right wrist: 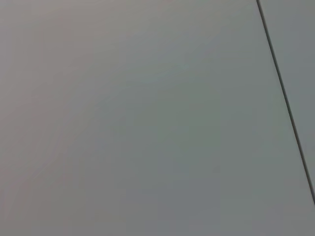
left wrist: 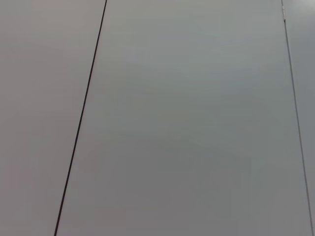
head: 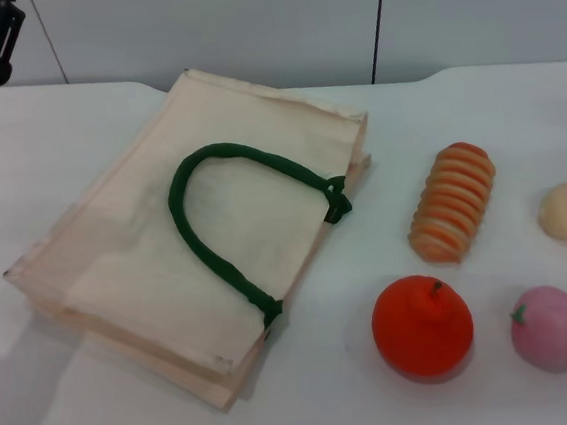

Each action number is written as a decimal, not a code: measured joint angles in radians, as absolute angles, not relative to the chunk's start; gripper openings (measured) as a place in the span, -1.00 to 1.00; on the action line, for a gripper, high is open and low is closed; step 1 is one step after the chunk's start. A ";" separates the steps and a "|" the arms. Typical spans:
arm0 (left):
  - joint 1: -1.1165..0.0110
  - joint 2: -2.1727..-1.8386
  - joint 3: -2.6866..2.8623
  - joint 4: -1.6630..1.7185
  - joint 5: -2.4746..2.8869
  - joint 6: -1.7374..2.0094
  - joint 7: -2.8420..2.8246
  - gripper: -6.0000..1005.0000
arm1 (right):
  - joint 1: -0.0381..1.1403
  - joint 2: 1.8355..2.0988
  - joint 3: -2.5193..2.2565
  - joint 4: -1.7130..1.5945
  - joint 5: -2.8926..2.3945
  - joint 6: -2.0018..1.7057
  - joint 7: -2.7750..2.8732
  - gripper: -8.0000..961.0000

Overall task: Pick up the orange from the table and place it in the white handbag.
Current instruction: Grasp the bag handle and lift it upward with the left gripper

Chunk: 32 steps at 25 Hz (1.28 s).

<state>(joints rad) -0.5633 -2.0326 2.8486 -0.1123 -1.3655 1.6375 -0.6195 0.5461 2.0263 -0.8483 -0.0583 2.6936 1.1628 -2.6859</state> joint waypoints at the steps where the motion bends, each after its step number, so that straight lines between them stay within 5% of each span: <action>1: -0.562 -2.033 2.849 -0.109 -1.366 1.637 -0.614 0.25 | 0.546 2.026 -0.848 -0.058 2.694 1.163 -2.686 0.36; 16: -0.550 -2.031 2.855 -0.108 -1.362 1.638 -0.686 0.25 | 0.546 2.026 -0.848 -0.058 2.694 1.163 -2.686 0.36; 32: -0.623 -2.021 2.862 -0.483 -1.045 1.705 -1.670 0.25 | 0.541 2.026 -0.848 -0.058 2.693 1.163 -2.686 0.36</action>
